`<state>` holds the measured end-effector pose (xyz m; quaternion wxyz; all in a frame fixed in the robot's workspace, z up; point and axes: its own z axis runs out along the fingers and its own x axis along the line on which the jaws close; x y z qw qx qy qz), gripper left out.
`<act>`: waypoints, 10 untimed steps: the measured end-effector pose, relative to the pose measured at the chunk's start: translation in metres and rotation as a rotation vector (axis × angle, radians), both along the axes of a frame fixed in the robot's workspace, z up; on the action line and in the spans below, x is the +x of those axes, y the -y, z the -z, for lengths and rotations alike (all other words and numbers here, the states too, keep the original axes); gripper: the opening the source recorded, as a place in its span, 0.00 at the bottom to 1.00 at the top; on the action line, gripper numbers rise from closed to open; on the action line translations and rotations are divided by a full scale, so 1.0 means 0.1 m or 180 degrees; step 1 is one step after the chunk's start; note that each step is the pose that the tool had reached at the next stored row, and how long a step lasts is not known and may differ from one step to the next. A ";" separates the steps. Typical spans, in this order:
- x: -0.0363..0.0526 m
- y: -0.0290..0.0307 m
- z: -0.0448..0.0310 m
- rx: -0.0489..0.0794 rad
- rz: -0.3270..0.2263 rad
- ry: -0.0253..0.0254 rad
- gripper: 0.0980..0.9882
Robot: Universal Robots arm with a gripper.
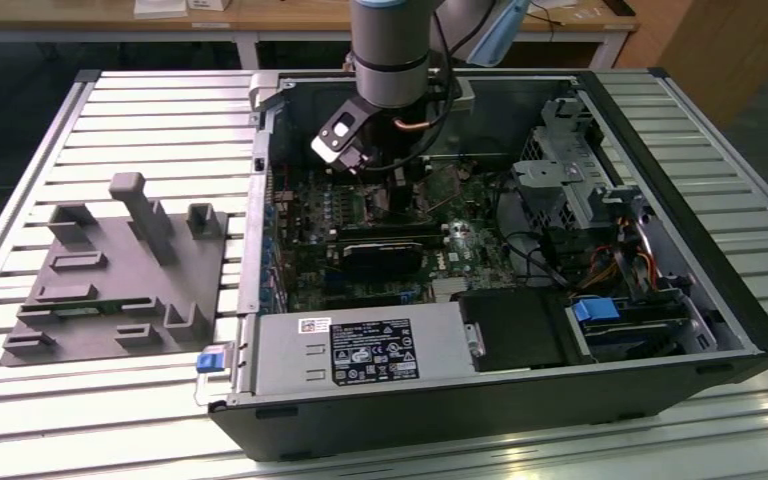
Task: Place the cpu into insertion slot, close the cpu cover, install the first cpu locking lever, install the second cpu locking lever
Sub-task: 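Place the cpu into insertion slot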
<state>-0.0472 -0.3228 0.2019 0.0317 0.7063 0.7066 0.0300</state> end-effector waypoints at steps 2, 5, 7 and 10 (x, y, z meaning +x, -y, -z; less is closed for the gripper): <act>0.000 -0.009 0.012 -0.0001 0.0000 -0.0004 0.49; 0.000 -0.020 0.023 0.0000 0.0000 -0.0008 0.49; 0.002 -0.026 0.030 0.0000 -0.0001 -0.0011 0.49; 0.006 -0.033 0.041 0.0000 0.0000 -0.0017 0.49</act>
